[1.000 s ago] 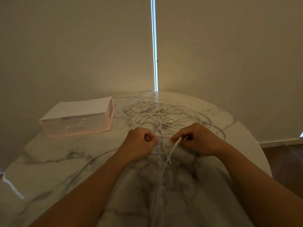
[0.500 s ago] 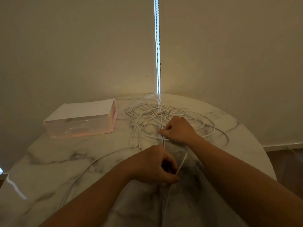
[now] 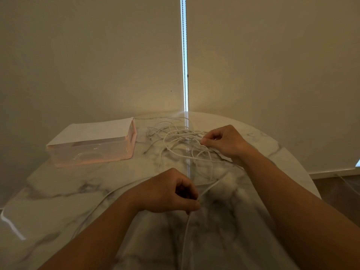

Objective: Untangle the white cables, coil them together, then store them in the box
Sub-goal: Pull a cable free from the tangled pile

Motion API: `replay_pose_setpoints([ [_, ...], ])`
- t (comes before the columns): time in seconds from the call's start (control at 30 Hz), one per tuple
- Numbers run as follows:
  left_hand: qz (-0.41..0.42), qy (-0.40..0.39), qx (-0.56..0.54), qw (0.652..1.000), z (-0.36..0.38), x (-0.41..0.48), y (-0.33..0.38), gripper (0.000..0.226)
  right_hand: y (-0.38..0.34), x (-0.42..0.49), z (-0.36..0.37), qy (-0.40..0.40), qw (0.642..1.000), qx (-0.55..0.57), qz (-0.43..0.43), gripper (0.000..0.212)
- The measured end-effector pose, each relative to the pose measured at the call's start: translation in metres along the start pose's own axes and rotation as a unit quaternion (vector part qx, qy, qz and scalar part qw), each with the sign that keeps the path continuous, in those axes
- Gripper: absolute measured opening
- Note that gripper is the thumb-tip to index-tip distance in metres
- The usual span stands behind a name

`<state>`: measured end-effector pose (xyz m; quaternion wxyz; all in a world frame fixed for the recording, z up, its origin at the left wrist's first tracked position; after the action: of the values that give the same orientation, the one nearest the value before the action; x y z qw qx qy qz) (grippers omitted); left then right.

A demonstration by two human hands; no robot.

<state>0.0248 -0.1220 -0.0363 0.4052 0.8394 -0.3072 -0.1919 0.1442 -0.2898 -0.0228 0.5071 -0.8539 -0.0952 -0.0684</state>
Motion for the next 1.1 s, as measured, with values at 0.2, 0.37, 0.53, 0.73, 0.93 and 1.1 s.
replay_pose_setpoints([
  [0.2,-0.002,-0.001,-0.009,1.0,0.001,-0.001,0.0,0.004,-0.004,-0.007,0.003,-0.053,0.997,0.031,-0.046,0.01],
  [0.37,-0.011,-0.043,-0.022,0.999,0.002,-0.003,-0.001,0.01,-0.011,-0.016,0.004,-0.109,0.989,-0.056,-0.077,0.02],
  [0.53,-0.014,0.037,0.005,0.999,-0.015,-0.001,-0.011,0.008,-0.006,-0.023,-0.02,-0.11,0.992,-0.047,-0.035,0.031],
  [0.73,-0.04,0.212,0.006,0.977,-0.035,0.001,-0.028,0.002,0.013,-0.046,-0.034,-0.151,0.979,-0.14,-0.009,0.031],
  [0.93,-0.054,0.211,-0.003,0.976,-0.033,0.001,-0.029,0.004,0.025,-0.053,-0.022,-0.219,0.936,-0.274,-0.033,0.02],
  [1.1,-0.062,0.214,-0.003,0.975,-0.033,0.001,-0.029,0.003,0.034,-0.031,-0.023,-0.132,0.937,-0.323,-0.025,0.013],
])
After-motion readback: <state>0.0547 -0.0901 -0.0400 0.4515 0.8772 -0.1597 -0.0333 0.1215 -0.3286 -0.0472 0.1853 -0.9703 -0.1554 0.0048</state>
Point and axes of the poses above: each hand's wrist, its own x-axis towards the middle knuckle, its own z-axis out of the palm, y = z × x, the point moved 6 cm from there along x, towards the middle knuckle, and after that the axes turned 2 degrees about -x, right-handed, at the moved point
